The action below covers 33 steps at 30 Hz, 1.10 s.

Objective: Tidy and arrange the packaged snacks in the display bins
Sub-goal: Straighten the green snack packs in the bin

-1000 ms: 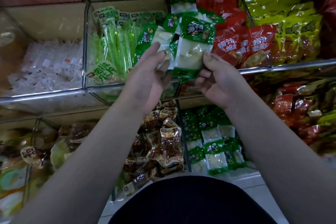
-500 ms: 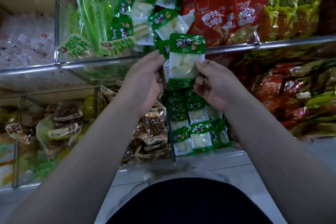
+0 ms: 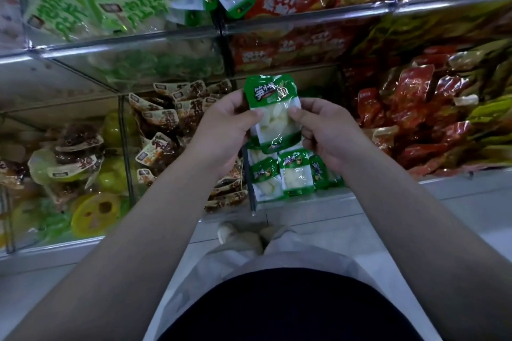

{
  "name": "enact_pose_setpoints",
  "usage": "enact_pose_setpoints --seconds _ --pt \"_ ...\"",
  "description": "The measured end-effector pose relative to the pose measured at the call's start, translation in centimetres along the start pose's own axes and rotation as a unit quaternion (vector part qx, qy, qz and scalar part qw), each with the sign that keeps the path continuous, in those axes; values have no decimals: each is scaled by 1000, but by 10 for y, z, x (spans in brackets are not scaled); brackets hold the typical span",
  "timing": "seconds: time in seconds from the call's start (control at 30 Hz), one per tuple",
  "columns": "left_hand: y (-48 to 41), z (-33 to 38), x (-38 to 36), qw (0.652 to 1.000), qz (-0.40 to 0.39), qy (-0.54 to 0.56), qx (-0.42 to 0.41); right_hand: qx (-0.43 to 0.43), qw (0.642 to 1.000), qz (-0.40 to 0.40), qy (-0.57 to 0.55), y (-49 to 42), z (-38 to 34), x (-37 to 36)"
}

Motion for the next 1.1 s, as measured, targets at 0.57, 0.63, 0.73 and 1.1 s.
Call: enact_pose_setpoints --seconds 0.57,0.63,0.73,1.1 --pt "-11 -102 8 988 67 -78 114 -53 996 43 56 -30 87 17" --pt "-10 -112 8 985 65 -104 123 -57 995 40 69 -35 97 19" --pt "-8 -127 8 977 47 -149 143 -79 991 45 96 -42 114 23" --pt "3 -153 -7 954 -16 -224 198 -121 972 23 200 -53 154 13"
Point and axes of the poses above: each hand's wrist, its own y-axis away from the middle knuckle, its own x-axis out of the back of the hand, z = x × y, the point moved 7 cm from there along -y, towards the middle knuckle, and after that the axes turned 4 degrees about -x, right-handed, at the moved point
